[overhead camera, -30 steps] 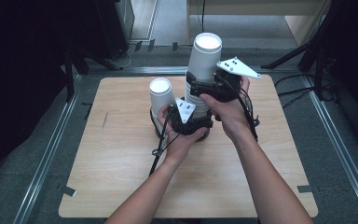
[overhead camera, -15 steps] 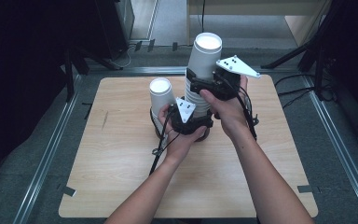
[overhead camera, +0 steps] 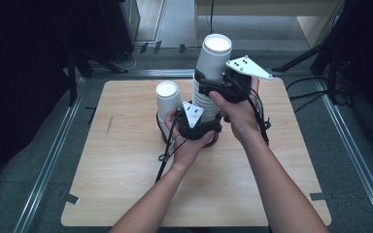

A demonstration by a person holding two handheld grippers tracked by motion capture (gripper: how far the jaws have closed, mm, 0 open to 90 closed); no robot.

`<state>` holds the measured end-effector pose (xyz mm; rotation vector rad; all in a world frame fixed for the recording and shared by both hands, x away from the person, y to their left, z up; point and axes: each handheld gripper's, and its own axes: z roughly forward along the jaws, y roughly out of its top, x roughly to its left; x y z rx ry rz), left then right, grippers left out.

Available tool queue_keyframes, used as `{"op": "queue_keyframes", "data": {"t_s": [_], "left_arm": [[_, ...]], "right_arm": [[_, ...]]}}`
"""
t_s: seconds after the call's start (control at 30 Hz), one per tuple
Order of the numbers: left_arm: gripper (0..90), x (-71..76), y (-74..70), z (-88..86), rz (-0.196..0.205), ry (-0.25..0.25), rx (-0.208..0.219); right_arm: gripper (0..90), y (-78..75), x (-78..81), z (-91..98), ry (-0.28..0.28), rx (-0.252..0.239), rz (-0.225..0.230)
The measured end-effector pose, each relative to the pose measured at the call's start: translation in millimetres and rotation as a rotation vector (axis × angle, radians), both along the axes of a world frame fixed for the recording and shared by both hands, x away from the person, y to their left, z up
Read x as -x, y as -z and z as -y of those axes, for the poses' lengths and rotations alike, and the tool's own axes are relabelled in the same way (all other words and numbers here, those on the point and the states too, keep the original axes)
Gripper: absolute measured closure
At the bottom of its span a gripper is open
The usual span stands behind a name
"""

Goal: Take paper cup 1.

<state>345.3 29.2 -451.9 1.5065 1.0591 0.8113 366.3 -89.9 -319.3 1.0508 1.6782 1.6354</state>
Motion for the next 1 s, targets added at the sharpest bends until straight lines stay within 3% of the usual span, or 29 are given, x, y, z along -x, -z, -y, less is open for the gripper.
{"op": "queue_keyframes", "data": {"t_s": [0.53, 1.0], "left_arm": [[3.7, 0.4, 0.1, -0.9, 0.001, 0.004, -0.002], [4.0, 0.6, 0.6, -1.2, 0.003, 0.007, 0.001]], "right_arm": [[12.3, -7.3, 0.8, -0.2, 0.002, 0.0, 0.02], [13.3, -24.9, 5.6, 3.2, -0.008, -0.028, 0.065]]}}
